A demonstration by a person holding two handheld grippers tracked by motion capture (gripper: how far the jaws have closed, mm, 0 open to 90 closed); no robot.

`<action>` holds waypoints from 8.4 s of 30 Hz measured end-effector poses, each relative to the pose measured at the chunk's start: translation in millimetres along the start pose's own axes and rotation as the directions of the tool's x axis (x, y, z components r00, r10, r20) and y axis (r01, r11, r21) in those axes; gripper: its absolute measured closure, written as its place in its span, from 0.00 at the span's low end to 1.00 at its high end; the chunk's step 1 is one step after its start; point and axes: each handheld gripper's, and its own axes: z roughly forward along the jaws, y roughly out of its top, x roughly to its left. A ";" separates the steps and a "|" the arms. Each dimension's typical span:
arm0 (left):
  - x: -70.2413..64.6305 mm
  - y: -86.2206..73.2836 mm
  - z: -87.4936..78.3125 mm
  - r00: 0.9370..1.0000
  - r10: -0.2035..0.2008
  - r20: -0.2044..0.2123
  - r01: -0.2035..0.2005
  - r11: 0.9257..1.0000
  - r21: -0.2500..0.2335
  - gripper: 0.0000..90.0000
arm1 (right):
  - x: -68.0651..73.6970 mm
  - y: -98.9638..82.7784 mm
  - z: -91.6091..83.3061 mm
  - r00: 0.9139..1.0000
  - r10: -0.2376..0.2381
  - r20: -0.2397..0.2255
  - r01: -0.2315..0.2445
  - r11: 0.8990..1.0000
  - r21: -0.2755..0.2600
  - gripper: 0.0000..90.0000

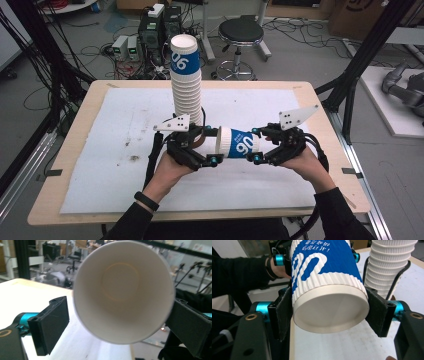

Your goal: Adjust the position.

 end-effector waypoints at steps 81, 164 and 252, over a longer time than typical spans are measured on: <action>-4.7 4.9 3.0 0.998 -0.001 0.055 0.006 0.995 -0.096 0.18 | 2.6 -4.3 23.2 0.999 0.003 -0.042 -0.002 1.000 0.001 0.32; -15.6 19.7 7.3 0.999 0.050 0.011 -0.050 0.999 -0.016 0.25 | 9.7 -13.6 55.5 0.995 0.074 -0.069 -0.085 0.984 -0.158 0.23; -11.9 -11.8 29.8 0.999 0.035 0.022 -0.037 0.995 0.092 0.33 | 16.6 -5.4 40.9 1.000 0.007 0.022 -0.003 0.976 -0.217 0.21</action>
